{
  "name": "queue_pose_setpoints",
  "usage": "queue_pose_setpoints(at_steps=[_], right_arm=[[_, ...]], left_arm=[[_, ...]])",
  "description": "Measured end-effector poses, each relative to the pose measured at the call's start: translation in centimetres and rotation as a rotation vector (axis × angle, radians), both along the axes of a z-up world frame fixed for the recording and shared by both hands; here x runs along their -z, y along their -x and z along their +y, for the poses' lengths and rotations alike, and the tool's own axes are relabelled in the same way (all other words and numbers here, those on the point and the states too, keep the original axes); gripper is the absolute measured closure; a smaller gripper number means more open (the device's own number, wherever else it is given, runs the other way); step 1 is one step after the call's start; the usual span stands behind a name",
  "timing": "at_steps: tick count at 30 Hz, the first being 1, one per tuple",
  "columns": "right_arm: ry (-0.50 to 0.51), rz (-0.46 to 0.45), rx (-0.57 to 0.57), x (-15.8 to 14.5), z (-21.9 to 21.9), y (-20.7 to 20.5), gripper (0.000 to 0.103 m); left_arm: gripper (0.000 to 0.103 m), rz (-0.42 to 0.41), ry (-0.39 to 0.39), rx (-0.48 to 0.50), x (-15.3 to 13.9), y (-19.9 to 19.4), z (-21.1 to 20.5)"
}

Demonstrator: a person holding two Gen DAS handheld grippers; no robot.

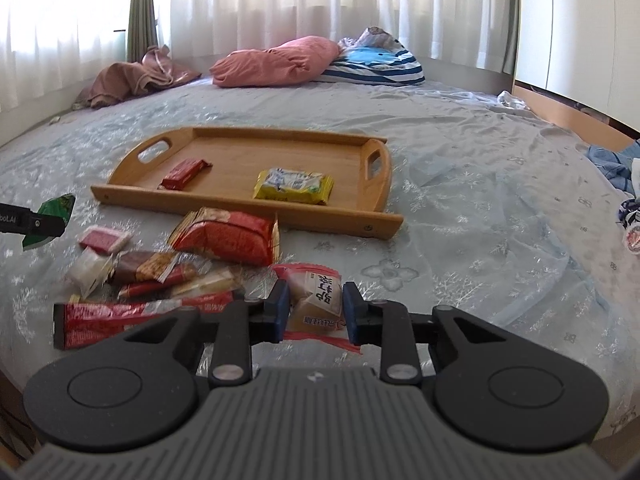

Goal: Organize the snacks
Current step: 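Carry the green packet and pastry pack onto the tray with both tools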

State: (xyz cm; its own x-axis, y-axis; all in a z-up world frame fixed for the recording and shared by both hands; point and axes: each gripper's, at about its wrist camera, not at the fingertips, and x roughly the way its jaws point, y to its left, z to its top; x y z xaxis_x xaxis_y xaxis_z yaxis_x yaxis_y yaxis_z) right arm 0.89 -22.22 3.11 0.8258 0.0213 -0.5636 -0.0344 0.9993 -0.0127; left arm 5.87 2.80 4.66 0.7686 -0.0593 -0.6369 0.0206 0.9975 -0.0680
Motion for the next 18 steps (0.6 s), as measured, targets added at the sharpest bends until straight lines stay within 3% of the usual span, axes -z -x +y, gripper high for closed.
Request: queue_pose_setpoints(at_steps=[18], right_arm=[[-0.086,-0.030,0.061,-3.1,-1.0,-5.3,0.071]], left_arm=[[0.072,0.007,0.072,0.032,-3.4,-7.1,-0.9]])
